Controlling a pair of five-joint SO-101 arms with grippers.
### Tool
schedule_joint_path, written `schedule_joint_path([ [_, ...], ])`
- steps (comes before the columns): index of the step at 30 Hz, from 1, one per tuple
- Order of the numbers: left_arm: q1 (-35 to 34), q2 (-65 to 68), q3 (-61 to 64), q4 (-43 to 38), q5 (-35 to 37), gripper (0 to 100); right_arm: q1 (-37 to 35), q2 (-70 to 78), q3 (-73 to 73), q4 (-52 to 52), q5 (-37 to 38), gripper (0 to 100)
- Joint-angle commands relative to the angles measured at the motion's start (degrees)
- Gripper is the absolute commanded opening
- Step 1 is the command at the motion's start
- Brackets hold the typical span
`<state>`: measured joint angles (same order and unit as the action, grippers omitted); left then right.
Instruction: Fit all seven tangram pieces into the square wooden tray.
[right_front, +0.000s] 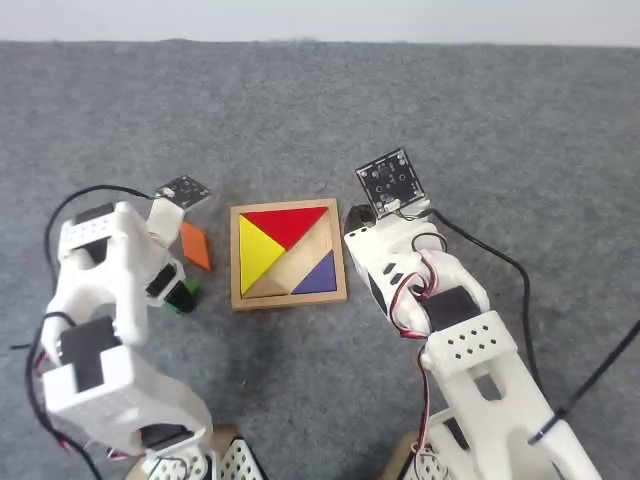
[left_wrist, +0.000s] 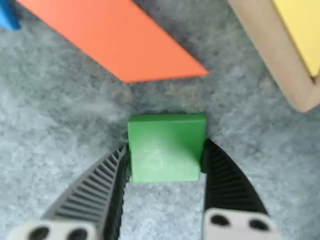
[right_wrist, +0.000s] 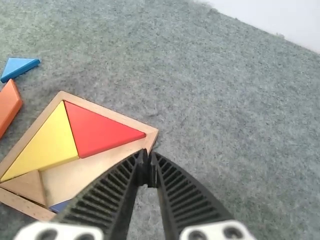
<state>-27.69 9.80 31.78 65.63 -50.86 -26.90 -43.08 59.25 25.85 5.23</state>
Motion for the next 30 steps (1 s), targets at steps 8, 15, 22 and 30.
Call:
schedule_joint_path([
  [8, 2.2, -11.96, 9.71, -3.52, -0.88, 13, 0.57, -0.48, -2.29, -0.57, 0.53, 0.9],
  [15, 2.29, -12.66, 9.01, -0.79, -0.79, 13, 0.57, -0.48, -2.29, -0.57, 0.53, 0.9],
  [22, 2.29, -12.66, 6.99, 1.85, -0.79, 13, 0.57, -0.48, -2.29, -0.57, 0.53, 0.9],
  [30, 2.29, -12.75, 6.37, 1.93, -0.79, 13, 0.57, -0.48, -2.29, -0.57, 0.53, 0.9],
])
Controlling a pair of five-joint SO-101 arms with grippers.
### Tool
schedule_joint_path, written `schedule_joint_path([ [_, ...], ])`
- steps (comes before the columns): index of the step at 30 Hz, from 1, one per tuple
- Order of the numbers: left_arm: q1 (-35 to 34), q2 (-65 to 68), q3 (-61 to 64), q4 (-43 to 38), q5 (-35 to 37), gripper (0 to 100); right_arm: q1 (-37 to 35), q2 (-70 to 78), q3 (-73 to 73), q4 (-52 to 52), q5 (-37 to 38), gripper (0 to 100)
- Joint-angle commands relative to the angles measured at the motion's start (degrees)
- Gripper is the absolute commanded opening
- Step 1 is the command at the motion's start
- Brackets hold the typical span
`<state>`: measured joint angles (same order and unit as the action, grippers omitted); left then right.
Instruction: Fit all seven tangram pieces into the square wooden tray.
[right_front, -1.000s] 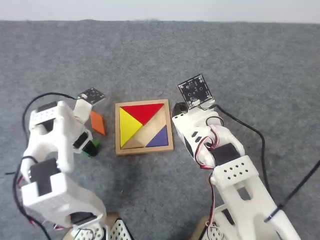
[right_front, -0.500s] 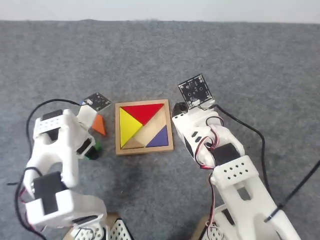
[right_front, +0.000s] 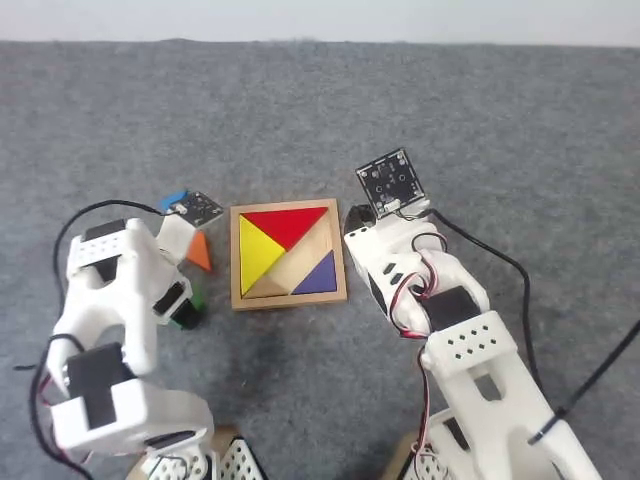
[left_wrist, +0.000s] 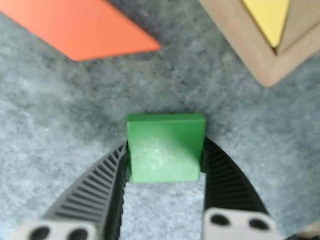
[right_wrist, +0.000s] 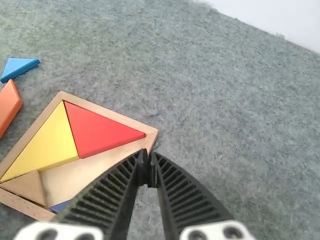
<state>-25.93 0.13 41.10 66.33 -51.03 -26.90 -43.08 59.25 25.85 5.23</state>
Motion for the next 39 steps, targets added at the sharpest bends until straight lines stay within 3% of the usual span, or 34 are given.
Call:
schedule_joint_path([
  [1, 0.53, -3.08, -3.38, 1.32, -0.53, 13, 0.57, -0.48, -2.29, -0.57, 0.53, 0.9],
  [9, 0.53, -2.99, -10.95, 7.21, 2.02, 13, 0.57, -0.48, -2.29, -0.57, 0.53, 0.9],
  [16, 2.55, -2.99, -13.23, 7.74, 13.01, 13, 0.57, -0.48, -2.37, -0.57, 0.62, 0.9],
  [27, 18.29, -2.99, -14.81, 10.99, 44.66, 13, 1.89, -0.57, -2.81, -0.66, 0.62, 0.9],
  [35, 31.3, -2.29, -17.27, 8.62, 57.49, 13, 7.52, -0.57, -5.54, -0.48, 0.18, 0.9],
  [39, 36.66, -2.2, -17.19, 4.13, 55.56, 13, 7.78, -0.57, -5.8, -0.48, 0.18, 0.9],
])
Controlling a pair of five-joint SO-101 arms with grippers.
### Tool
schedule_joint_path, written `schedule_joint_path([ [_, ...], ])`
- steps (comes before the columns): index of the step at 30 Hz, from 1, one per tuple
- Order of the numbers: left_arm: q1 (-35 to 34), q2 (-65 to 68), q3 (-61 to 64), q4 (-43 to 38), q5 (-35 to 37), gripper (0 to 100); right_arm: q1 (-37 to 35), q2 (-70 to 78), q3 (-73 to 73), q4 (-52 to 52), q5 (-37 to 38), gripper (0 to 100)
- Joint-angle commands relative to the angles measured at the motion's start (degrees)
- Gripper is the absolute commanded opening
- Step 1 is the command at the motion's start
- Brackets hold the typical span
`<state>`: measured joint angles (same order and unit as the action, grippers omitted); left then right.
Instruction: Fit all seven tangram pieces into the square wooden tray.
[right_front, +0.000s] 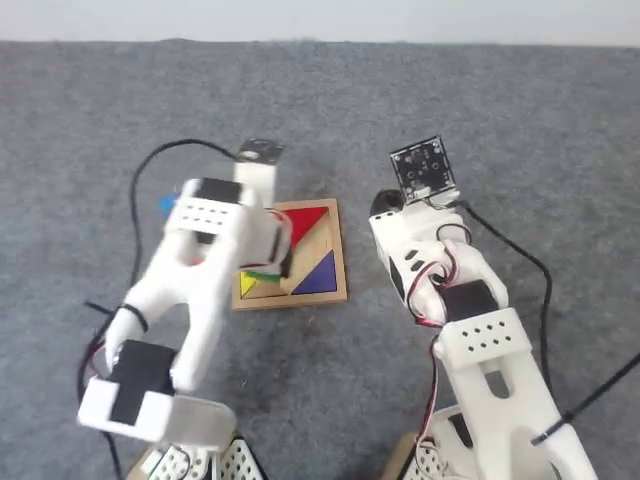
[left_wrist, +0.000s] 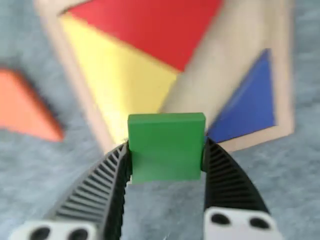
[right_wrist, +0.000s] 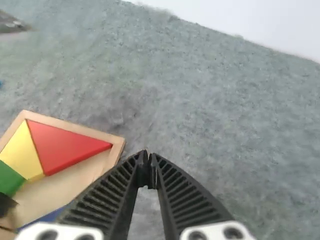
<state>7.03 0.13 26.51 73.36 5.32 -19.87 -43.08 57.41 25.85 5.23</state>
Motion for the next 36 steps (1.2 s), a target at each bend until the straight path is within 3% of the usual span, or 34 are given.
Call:
schedule_joint_path([
  [1, 4.57, -2.2, -2.51, -3.34, -2.81, 13, 0.75, -0.57, -3.96, -0.48, 0.18, 0.9],
  [8, 5.27, -1.23, -1.71, -5.54, -16.79, 13, 0.4, -0.57, -3.87, -0.48, 0.09, 0.9],
  [14, 5.27, 7.47, -2.59, -7.21, -23.65, 13, 0.4, -0.57, -3.87, -0.48, 0.09, 0.9],
  [19, 4.4, 9.67, -7.16, -1.67, -24.44, 13, 0.4, -0.48, -3.87, -0.48, 0.09, 0.9],
  [36, 2.29, 9.67, -8.13, 2.64, -24.44, 30, 0.4, -0.48, -3.87, -0.57, 0.09, 0.9],
])
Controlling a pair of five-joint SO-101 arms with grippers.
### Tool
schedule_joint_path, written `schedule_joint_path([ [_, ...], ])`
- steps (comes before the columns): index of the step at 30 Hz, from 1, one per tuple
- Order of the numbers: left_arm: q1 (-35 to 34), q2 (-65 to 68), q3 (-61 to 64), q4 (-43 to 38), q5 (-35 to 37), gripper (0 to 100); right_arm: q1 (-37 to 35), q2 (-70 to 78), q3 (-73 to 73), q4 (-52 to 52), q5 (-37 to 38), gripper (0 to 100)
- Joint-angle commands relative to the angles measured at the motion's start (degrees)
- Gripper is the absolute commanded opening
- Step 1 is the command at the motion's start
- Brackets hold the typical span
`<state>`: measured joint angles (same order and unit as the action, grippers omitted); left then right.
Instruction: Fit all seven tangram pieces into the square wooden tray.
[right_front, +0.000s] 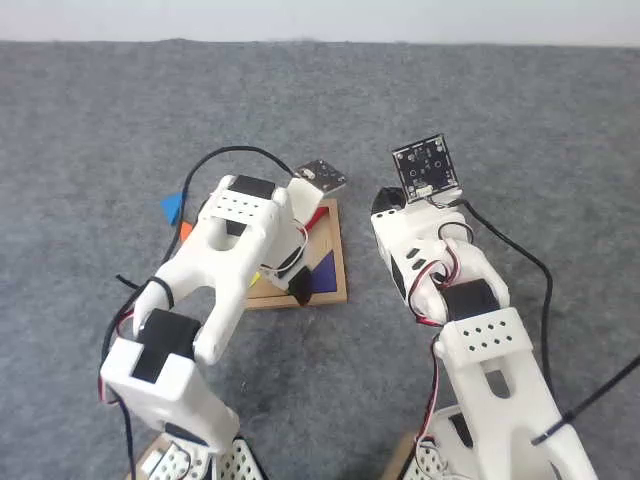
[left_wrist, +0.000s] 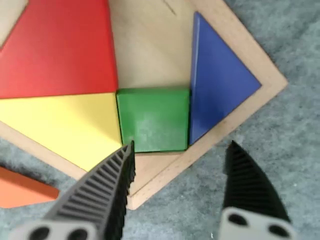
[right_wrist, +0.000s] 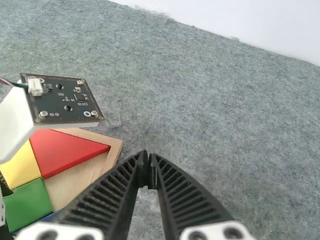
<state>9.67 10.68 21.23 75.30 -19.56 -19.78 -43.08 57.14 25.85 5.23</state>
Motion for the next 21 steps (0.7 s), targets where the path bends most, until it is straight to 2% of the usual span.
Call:
schedule_joint_path([
  [1, -0.35, -0.88, -3.12, 0.79, 0.44, 30, 0.31, -0.48, -3.6, -0.57, 0.09, 0.9],
  [8, -2.81, -9.14, -1.27, -0.18, 2.81, 30, 0.31, -0.48, -3.6, -0.57, 0.18, 0.9],
  [12, -5.27, -20.04, 8.48, -9.85, 7.38, 30, 0.31, 0.04, -3.78, -0.57, 0.18, 0.9],
  [14, -8.7, -24.53, 12.7, -15.38, 9.67, 30, -0.22, 0.13, -3.78, -0.48, 0.18, 0.9],
  [17, -14.24, -27.08, 14.37, -19.52, 12.48, 29, -3.65, 0.22, -3.87, 1.71, 0.62, 0.9],
  [21, -20.13, -26.11, 11.91, -19.6, 16.7, 20, -10.51, 1.01, -3.87, 4.62, 2.02, 0.9],
])
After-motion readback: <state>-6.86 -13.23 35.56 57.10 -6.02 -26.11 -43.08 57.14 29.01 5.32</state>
